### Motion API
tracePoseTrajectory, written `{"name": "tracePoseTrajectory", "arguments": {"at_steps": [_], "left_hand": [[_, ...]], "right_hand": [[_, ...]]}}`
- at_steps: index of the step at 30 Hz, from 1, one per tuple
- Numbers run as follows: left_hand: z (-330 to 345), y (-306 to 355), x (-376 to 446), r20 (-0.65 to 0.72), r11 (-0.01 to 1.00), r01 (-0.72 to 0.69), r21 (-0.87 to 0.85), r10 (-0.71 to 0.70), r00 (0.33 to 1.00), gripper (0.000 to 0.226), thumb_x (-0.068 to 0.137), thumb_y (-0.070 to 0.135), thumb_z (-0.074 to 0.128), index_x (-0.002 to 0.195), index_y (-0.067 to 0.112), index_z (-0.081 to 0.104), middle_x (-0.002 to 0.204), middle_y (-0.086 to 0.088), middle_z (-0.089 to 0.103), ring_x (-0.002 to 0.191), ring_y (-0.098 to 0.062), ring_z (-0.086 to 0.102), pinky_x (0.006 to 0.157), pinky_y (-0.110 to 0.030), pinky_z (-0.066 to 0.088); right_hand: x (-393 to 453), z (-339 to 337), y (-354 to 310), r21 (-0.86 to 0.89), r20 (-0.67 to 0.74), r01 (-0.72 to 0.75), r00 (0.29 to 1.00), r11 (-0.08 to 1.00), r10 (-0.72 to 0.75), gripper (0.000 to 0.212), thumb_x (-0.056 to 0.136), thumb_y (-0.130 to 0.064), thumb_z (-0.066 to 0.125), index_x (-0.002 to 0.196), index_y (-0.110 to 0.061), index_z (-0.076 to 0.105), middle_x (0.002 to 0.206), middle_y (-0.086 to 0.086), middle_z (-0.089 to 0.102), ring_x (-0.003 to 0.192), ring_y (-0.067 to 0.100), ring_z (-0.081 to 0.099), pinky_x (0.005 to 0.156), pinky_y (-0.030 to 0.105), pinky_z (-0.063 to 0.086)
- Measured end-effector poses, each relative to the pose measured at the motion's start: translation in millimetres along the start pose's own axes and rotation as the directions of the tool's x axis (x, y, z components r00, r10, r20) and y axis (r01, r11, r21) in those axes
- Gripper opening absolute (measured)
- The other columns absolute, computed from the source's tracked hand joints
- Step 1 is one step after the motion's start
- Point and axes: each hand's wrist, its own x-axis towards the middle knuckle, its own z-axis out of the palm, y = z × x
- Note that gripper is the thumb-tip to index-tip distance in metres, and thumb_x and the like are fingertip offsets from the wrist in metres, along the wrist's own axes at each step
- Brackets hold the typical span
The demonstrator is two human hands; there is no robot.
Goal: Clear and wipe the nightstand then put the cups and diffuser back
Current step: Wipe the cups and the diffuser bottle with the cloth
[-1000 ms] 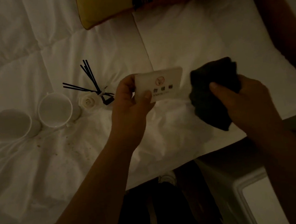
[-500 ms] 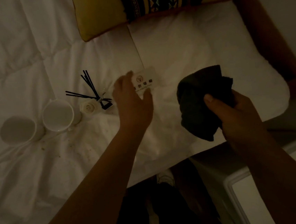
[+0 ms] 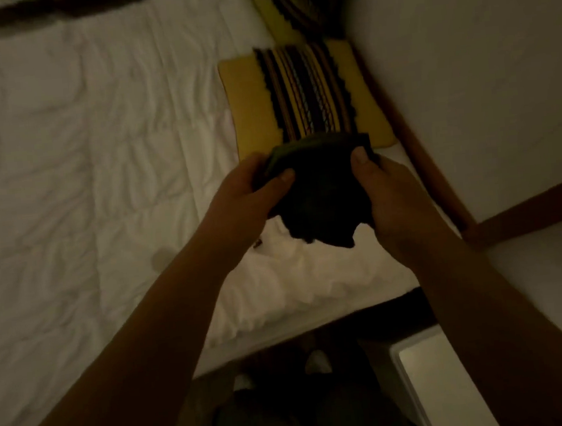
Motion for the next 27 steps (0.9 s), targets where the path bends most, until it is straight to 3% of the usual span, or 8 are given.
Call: {"name": "tracePoseTrajectory", "arguments": {"at_steps": [6, 8, 11, 13, 18, 22, 24, 27], "left_hand": [[-65, 111, -61, -0.063, 0.995, -0.077, -0.068, 0.072, 0.995, 0.025, 0.081, 0.016, 0.069, 0.099, 0.011, 0.053, 0.084, 0.000, 0.070, 0.079, -0.019, 0.069, 0.064, -0.029, 0.055], [-82, 141, -81, -0.068, 0.990, -0.106, 0.092, 0.112, 0.991, 0.028, 0.081, 0.018, 0.070, 0.107, 0.019, 0.058, 0.094, 0.002, 0.071, 0.089, -0.017, 0.070, 0.070, -0.030, 0.056], [-105, 175, -103, -0.152, 0.851, -0.157, 0.501, 0.265, 0.952, 0.016, 0.088, 0.028, 0.065, 0.096, 0.042, 0.065, 0.088, 0.016, 0.070, 0.084, 0.000, 0.066, 0.071, -0.021, 0.051], [-118, 195, -116, -0.223, 0.816, -0.177, 0.550, 0.348, 0.910, 0.017, 0.090, 0.030, 0.063, 0.087, 0.046, 0.064, 0.082, 0.020, 0.068, 0.078, 0.004, 0.064, 0.067, -0.016, 0.046], [-143, 236, -133, -0.343, 0.754, -0.248, 0.609, 0.532, 0.774, 0.017, 0.091, 0.033, 0.056, 0.084, 0.049, 0.057, 0.086, 0.019, 0.063, 0.084, 0.001, 0.060, 0.071, -0.021, 0.047], [-153, 265, -136, -0.337, 0.751, -0.339, 0.566, 0.587, 0.737, 0.008, 0.089, 0.037, 0.054, 0.084, 0.042, 0.058, 0.085, 0.017, 0.064, 0.082, 0.001, 0.061, 0.074, -0.024, 0.049], [-150, 275, -135, -0.270, 0.716, -0.381, 0.585, 0.615, 0.741, 0.011, 0.093, 0.033, 0.054, 0.085, 0.040, 0.057, 0.082, 0.019, 0.063, 0.079, 0.007, 0.059, 0.070, -0.014, 0.047], [-142, 284, -130, -0.113, 0.598, -0.407, 0.690, 0.645, 0.756, 0.005, 0.097, 0.029, 0.050, 0.095, 0.031, 0.054, 0.084, 0.016, 0.058, 0.080, 0.008, 0.055, 0.061, -0.004, 0.042]], "right_hand": [[-30, 55, -95, -0.024, -0.007, 0.149, 0.989, 0.989, -0.149, 0.014, 0.093, -0.035, 0.060, 0.093, -0.028, 0.072, 0.095, -0.004, 0.075, 0.091, 0.015, 0.071, 0.076, 0.032, 0.058], [-39, 68, -123, -0.047, -0.019, 0.200, 0.979, 0.979, -0.201, 0.016, 0.093, -0.036, 0.060, 0.096, -0.025, 0.071, 0.099, 0.001, 0.074, 0.094, 0.018, 0.070, 0.079, 0.035, 0.057], [-45, 82, -154, -0.264, 0.043, 0.312, 0.949, 0.912, -0.312, 0.020, 0.097, -0.035, 0.054, 0.106, -0.026, 0.068, 0.104, -0.003, 0.070, 0.099, 0.014, 0.065, 0.078, 0.024, 0.055], [-48, 90, -167, -0.328, 0.102, 0.353, 0.935, 0.876, -0.338, 0.020, 0.098, -0.033, 0.051, 0.111, -0.030, 0.066, 0.107, -0.007, 0.068, 0.100, 0.009, 0.063, 0.080, 0.028, 0.055], [-43, 100, -178, -0.414, 0.039, 0.346, 0.931, 0.842, -0.364, 0.016, 0.093, -0.033, 0.059, 0.103, -0.029, 0.071, 0.080, -0.019, 0.069, 0.074, -0.008, 0.064, 0.058, 0.009, 0.048], [-38, 111, -172, -0.671, -0.096, 0.173, 0.944, 0.721, -0.316, 0.030, 0.088, -0.043, 0.061, 0.110, -0.023, 0.065, 0.106, -0.004, 0.064, 0.090, 0.008, 0.057, 0.070, 0.024, 0.043], [-43, 130, -169, -0.697, 0.070, 0.300, 0.933, 0.652, -0.354, 0.053, 0.081, -0.054, 0.063, 0.127, -0.027, 0.055, 0.123, -0.008, 0.055, 0.107, 0.007, 0.050, 0.086, 0.029, 0.041], [-64, 174, -165, -0.342, 0.451, 0.358, 0.874, 0.869, -0.183, 0.068, 0.070, -0.059, 0.071, 0.132, -0.039, 0.049, 0.132, -0.016, 0.056, 0.123, 0.004, 0.051, 0.102, 0.036, 0.041]]}}
